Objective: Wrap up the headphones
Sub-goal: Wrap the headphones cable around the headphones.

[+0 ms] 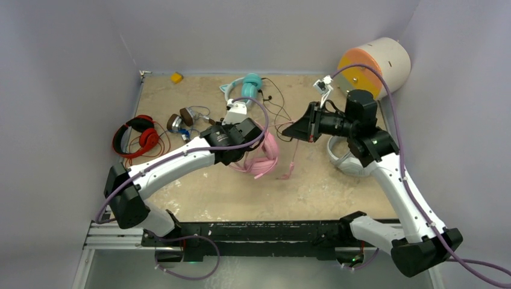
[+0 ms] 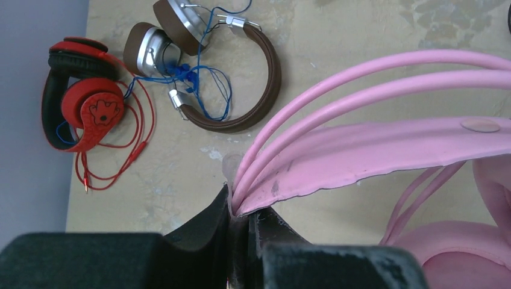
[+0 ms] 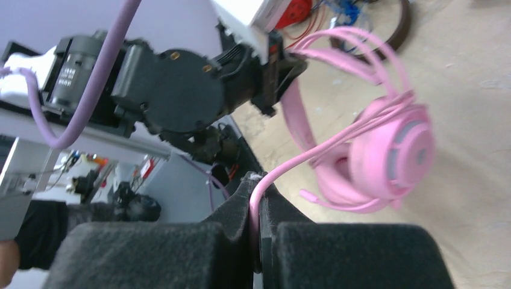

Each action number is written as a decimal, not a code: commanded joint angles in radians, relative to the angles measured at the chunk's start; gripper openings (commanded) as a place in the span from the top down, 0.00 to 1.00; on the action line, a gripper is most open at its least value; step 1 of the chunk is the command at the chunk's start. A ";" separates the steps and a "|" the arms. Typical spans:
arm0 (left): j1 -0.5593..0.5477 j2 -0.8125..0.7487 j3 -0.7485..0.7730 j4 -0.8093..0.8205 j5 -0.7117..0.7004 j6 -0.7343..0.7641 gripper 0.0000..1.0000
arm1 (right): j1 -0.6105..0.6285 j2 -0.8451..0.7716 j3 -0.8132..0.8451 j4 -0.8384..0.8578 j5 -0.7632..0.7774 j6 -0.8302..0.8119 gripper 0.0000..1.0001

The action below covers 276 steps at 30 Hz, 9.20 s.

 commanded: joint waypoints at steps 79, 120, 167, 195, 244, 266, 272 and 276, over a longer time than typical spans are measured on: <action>0.222 -0.245 0.338 -0.190 0.379 -0.562 1.00 | 0.638 0.101 -0.711 0.968 0.649 -0.279 0.01; 0.222 -0.311 0.300 -0.192 0.395 -0.546 1.00 | 0.863 0.478 -0.682 0.855 0.960 -0.152 1.00; 0.223 -0.555 0.134 0.053 0.738 -0.119 1.00 | 0.311 0.190 -0.609 0.479 0.532 -0.027 1.00; -0.039 -0.341 -0.165 0.103 0.467 0.185 1.00 | 0.164 -0.034 -0.266 0.027 0.330 -0.155 1.00; -0.075 -0.102 -0.102 -0.046 0.111 -0.924 1.00 | 0.481 0.101 -0.380 0.249 0.579 0.047 1.00; -0.091 -0.106 -0.146 -0.044 0.043 -1.031 1.00 | 0.533 0.009 -0.284 0.110 0.630 0.029 1.00; -0.091 -0.077 -0.119 -0.039 0.052 -1.025 1.00 | 0.583 0.039 -0.255 0.161 0.551 0.082 1.00; -0.091 -0.062 -0.111 -0.022 0.074 -1.021 1.00 | 0.614 0.088 -0.272 0.259 0.563 0.128 1.00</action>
